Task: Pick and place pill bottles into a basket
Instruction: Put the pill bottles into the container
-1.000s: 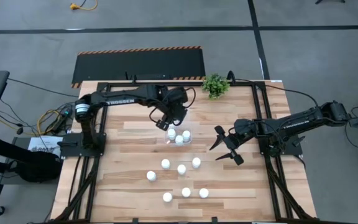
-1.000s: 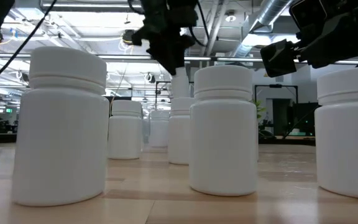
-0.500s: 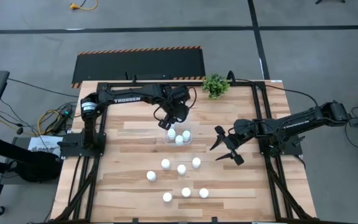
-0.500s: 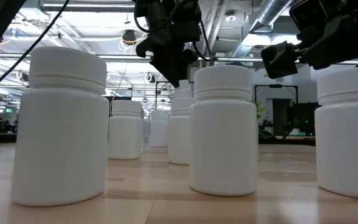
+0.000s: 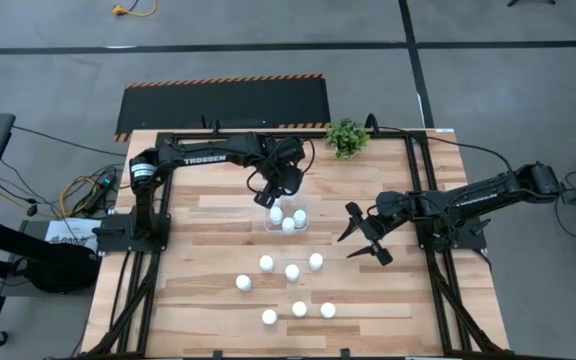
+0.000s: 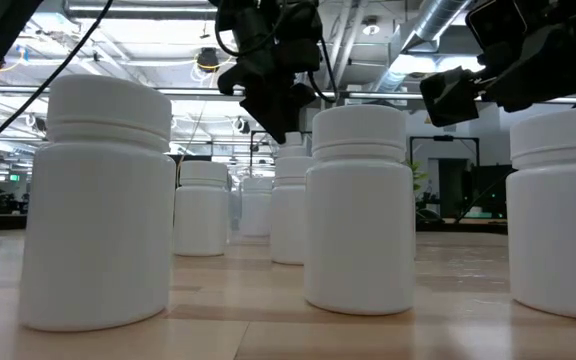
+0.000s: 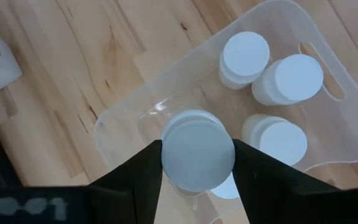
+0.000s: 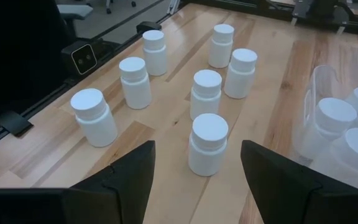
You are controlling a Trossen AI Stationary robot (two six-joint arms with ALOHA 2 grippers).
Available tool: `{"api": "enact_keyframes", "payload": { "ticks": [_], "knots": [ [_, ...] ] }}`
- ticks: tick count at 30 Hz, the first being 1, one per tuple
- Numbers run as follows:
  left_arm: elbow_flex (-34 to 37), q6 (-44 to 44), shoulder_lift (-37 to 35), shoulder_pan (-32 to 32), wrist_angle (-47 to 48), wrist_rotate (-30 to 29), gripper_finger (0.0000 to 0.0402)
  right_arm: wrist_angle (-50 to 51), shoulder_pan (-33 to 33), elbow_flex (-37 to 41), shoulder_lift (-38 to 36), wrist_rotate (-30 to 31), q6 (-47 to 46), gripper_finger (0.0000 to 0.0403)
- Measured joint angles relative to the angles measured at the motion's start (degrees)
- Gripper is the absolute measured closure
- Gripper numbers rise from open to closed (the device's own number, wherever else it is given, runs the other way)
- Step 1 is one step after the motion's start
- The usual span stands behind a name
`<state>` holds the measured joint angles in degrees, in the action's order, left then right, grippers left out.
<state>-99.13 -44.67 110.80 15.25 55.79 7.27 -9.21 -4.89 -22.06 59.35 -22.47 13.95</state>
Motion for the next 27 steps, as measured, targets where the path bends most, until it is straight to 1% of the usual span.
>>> {"api": "enact_keyframes", "payload": {
  "ticks": [7,11,16,27],
  "knots": [
    [0.0,0.81,0.0,-0.03,0.14,0.09,0.0232,0.0,0.0,0.0,0.0,0.01,0.01,0.0173],
    [0.0,0.88,0.0,-0.03,0.2,1.85,0.0232,0.0,0.0,0.0,0.0,0.01,0.01,0.0173],
    [0.0,0.89,-0.01,-0.03,0.2,1.91,0.0232,0.0,0.0,0.0,0.0,0.01,0.0,0.0173],
    [0.02,0.47,4.16,-0.03,0.15,2.92,0.0232,0.66,0.0,-0.02,0.0,-0.01,-0.44,0.0173]
  ]
}}
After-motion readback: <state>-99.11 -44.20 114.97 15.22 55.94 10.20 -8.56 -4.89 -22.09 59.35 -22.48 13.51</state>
